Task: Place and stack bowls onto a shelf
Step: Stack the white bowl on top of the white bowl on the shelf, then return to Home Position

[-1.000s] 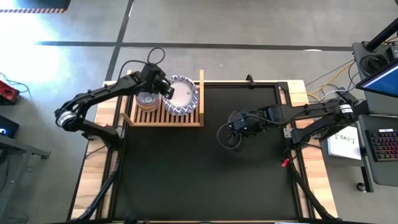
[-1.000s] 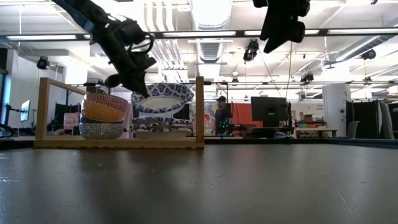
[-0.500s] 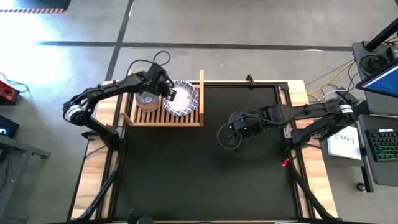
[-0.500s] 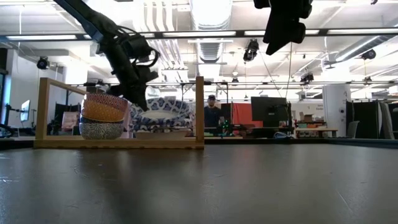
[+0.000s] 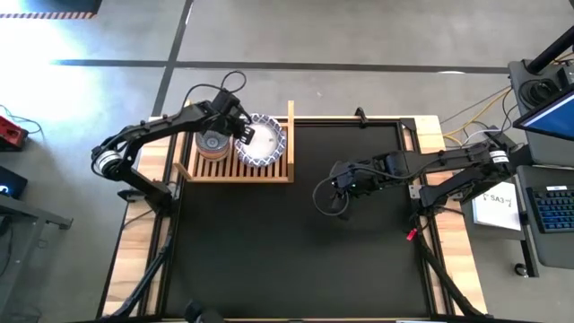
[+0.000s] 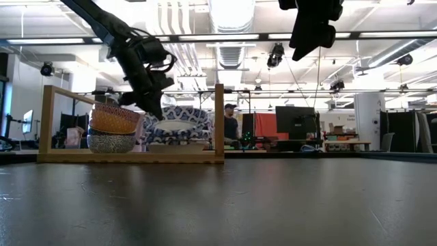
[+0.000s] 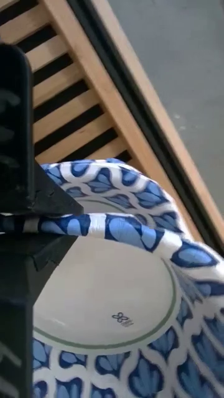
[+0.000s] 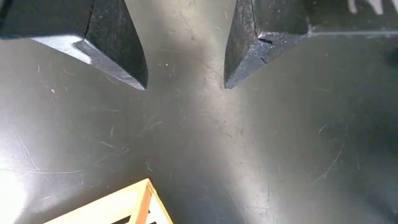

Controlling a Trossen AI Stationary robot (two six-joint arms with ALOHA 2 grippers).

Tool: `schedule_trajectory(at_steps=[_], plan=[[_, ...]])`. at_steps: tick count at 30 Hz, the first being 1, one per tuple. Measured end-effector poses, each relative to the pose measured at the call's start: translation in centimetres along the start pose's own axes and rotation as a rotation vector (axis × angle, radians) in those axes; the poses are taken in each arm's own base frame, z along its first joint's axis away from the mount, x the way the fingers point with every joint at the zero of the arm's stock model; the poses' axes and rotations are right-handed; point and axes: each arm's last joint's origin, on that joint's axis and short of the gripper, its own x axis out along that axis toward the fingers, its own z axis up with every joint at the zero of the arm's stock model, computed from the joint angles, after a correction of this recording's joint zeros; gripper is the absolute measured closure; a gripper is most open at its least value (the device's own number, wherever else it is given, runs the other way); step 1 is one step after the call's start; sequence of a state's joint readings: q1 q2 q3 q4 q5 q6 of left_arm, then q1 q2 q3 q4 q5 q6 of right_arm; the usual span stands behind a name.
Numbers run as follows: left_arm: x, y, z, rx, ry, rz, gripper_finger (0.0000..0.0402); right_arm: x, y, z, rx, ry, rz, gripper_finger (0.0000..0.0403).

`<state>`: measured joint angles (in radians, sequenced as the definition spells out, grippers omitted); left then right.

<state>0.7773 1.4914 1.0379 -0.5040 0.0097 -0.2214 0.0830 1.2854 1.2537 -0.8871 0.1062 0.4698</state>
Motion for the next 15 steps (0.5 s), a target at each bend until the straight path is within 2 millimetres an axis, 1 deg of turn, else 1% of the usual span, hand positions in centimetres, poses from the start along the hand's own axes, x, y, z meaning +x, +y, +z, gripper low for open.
schedule_trajectory(at_steps=[3,9,15], plan=[[-0.4,-0.1,0.5,0.001,-0.006,0.000,0.0372,0.0,0.0,0.0,0.000,0.000,0.000,0.0202],[-1.4,-0.3,1.2,0.030,0.019,0.008,0.0314,0.0,0.0,0.0,-0.001,0.001,0.000,0.0202],[-2.9,-0.3,2.3,0.058,0.019,0.097,0.0271,0.0,-0.1,-0.1,-0.004,0.012,-0.006,0.0202]])
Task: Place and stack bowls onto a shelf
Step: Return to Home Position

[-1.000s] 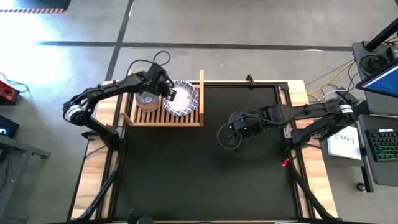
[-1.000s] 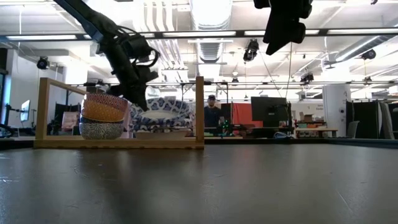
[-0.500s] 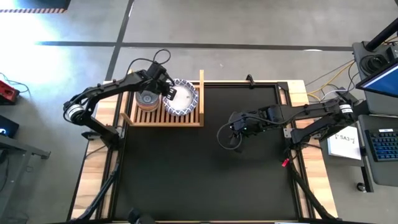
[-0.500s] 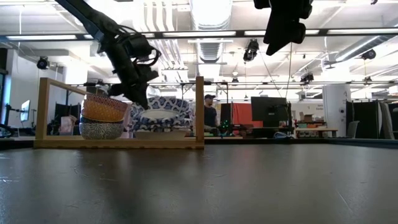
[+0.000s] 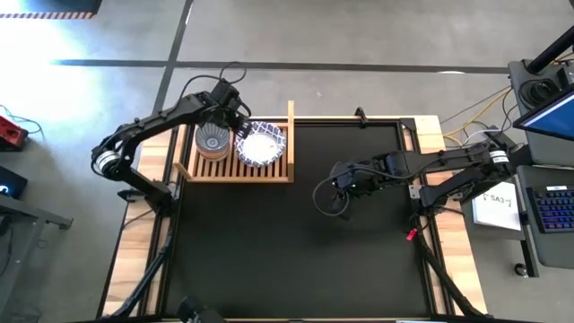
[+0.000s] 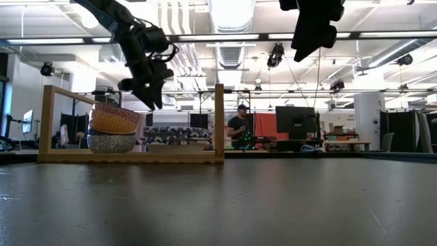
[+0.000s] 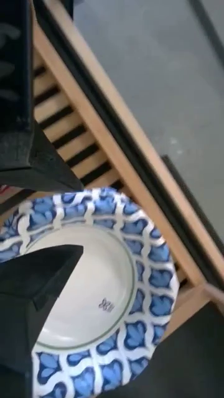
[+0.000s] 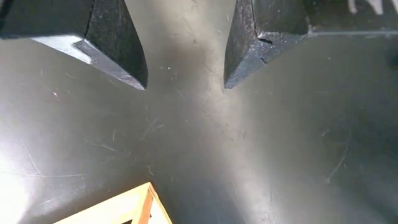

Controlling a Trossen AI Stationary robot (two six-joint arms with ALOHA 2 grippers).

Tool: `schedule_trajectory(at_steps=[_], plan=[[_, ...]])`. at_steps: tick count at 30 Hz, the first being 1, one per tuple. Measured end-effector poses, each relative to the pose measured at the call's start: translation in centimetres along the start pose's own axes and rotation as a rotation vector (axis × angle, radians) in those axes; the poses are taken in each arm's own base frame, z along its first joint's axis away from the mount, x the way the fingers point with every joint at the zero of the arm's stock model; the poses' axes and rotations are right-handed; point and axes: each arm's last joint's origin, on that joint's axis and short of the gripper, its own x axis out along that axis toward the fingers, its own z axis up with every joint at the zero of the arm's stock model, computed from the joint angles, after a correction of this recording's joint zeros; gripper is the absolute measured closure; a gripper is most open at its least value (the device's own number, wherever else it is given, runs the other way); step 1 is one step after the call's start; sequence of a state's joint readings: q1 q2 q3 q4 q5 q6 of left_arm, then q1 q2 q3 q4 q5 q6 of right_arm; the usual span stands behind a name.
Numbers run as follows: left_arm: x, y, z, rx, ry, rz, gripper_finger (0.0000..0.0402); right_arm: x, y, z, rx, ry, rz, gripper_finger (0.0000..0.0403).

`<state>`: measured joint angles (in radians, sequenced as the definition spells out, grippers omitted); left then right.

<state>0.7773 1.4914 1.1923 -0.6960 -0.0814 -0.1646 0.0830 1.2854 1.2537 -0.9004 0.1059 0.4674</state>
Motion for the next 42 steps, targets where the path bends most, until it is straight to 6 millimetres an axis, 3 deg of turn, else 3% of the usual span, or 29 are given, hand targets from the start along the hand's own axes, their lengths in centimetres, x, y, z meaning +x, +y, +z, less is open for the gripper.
schedule_trajectory(at_steps=[6,13,22,30,36,42], plan=[[-1.7,-0.9,1.2,0.043,-0.052,-0.017,0.0262,-0.4,-0.4,-0.5,-0.074,0.018,-0.063,0.0202],[-5.0,-4.1,0.3,0.137,-0.125,-0.148,0.0264,-1.5,-1.7,-1.4,-0.119,-0.055,-0.177,0.0202],[-12.5,-8.8,-4.3,0.289,-0.269,-0.371,0.0267,-0.7,-3.2,-4.6,-0.170,-0.186,-0.129,0.0202],[-18.1,-10.2,-8.4,0.301,-0.407,-0.448,0.0267,0.7,-4.9,-8.9,-0.181,-0.275,-0.038,0.0202],[-20.2,-10.7,-10.3,0.315,-0.467,-0.454,0.0267,1.3,-5.8,-10.8,-0.201,-0.394,0.001,0.0202],[-19.8,-10.2,-11.4,0.283,-0.439,-0.324,0.0268,2.0,-6.6,-12.3,-0.208,-0.495,0.026,0.0202]])
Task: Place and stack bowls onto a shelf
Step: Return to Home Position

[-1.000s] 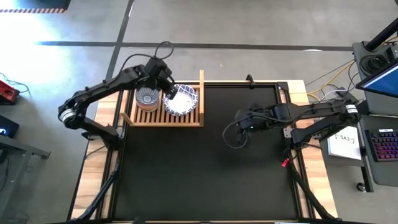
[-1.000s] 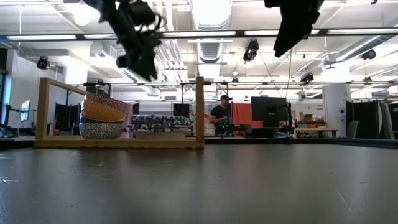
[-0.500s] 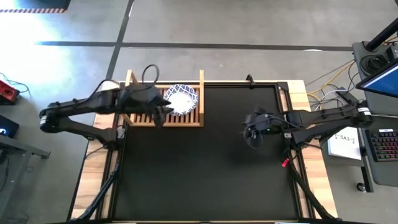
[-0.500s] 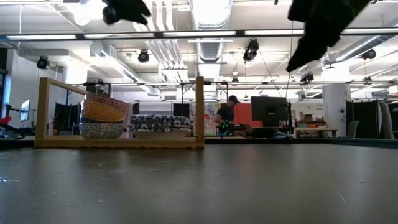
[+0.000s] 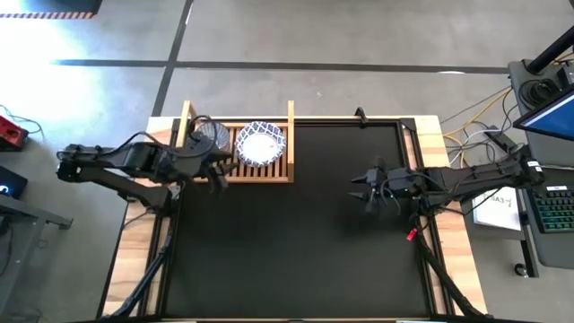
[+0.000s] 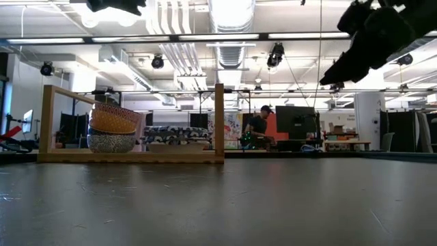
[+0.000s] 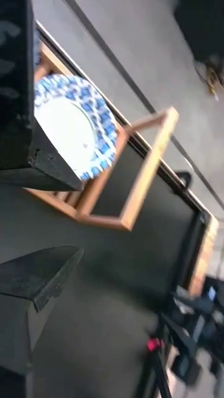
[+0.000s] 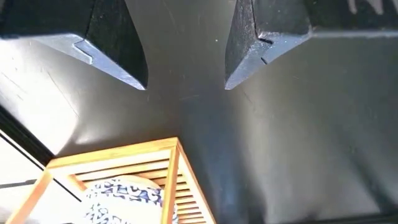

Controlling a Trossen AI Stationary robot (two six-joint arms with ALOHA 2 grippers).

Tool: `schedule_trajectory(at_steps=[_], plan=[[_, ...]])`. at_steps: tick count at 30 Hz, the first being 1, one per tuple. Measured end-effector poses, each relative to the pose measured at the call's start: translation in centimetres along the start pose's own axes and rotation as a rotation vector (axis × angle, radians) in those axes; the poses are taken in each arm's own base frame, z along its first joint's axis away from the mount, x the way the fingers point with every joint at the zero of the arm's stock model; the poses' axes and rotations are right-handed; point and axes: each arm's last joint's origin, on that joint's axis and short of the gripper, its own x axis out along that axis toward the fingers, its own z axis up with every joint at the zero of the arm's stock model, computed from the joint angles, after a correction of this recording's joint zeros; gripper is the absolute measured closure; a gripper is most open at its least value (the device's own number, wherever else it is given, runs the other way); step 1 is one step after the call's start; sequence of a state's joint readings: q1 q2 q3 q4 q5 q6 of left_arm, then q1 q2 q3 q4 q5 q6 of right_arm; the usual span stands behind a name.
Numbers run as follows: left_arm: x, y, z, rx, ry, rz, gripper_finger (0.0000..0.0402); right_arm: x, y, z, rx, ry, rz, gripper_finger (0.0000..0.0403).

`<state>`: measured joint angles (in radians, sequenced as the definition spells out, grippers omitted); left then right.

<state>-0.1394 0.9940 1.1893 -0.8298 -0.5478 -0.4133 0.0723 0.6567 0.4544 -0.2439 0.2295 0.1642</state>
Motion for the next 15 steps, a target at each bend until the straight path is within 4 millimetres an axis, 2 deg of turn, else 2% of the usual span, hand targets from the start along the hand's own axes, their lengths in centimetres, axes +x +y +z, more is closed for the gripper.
schedule_trajectory(at_steps=[8,15], plan=[[1.0,0.1,-1.6,0.012,0.052,0.030,0.0267,0.4,-1.1,-2.6,0.047,-0.046,-0.037,0.0202],[0.9,0.2,-1.7,0.002,0.043,0.042,0.0267,1.0,-2.2,-4.8,0.092,-0.087,-0.087,0.0202]])
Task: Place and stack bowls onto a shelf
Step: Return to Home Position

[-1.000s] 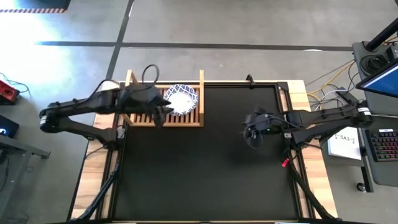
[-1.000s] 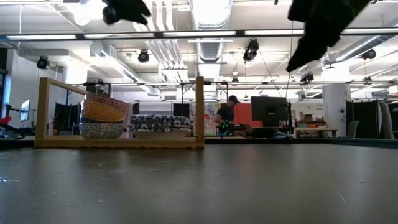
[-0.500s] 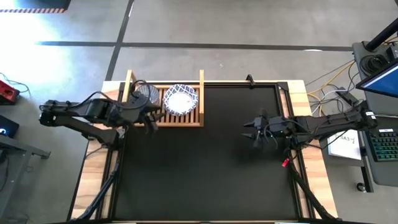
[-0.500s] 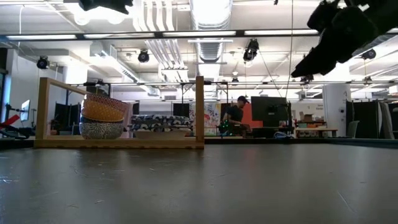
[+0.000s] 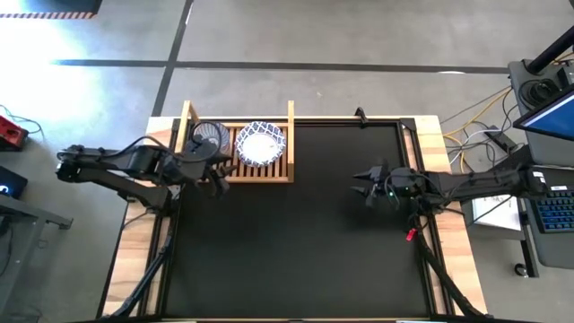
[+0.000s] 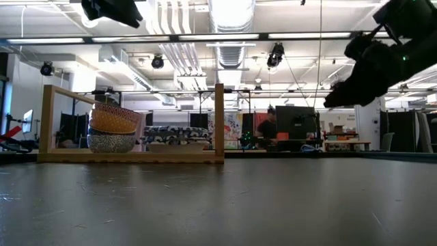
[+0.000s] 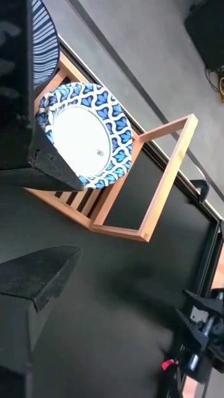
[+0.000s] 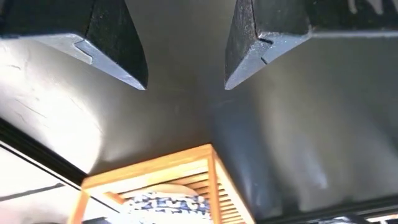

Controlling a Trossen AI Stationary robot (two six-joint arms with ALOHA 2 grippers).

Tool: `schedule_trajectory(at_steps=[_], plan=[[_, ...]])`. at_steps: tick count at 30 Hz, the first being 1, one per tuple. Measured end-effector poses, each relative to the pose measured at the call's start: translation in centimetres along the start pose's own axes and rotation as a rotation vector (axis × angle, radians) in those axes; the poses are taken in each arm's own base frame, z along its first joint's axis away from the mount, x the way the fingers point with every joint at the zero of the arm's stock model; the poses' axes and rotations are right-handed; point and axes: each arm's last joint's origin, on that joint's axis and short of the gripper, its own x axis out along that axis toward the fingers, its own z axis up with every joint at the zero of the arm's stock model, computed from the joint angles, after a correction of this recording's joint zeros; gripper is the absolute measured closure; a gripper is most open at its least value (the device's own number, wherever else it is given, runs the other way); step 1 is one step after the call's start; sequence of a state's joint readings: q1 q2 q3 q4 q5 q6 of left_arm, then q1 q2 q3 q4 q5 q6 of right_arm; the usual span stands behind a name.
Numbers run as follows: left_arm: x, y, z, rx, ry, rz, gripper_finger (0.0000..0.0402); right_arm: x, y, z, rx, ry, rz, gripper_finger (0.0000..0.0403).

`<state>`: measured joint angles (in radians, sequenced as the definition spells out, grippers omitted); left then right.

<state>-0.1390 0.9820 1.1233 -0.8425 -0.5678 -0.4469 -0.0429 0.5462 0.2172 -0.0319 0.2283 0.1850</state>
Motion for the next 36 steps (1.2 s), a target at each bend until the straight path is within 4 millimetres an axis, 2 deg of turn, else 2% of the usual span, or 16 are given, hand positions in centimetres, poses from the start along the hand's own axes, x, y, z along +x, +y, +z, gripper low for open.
schedule_trajectory(at_steps=[4,13,18,25,32,36], plan=[[-0.2,0.1,0.0,-0.005,-0.008,0.001,0.0267,0.2,-0.7,-0.9,0.019,-0.007,-0.038,0.0202],[-0.4,0.4,-0.1,-0.002,-0.005,0.027,0.0267,0.4,-1.9,-1.3,0.023,-0.035,-0.107,0.0202],[-0.5,0.6,-0.2,-0.010,-0.003,0.029,0.0267,0.6,-2.8,-2.2,0.049,-0.029,-0.160,0.0202],[-0.6,0.6,-0.2,-0.011,-0.005,0.029,0.0267,0.8,-3.5,-3.2,0.062,-0.162,-0.189,0.0202],[-0.6,0.6,-0.2,-0.009,-0.003,0.030,0.0267,0.6,-4.0,-2.2,0.047,-0.275,-0.260,0.0202],[-0.6,0.7,-0.2,-0.008,-0.005,0.039,0.0267,0.3,-4.5,-1.9,0.174,-0.343,-0.414,0.0202]])
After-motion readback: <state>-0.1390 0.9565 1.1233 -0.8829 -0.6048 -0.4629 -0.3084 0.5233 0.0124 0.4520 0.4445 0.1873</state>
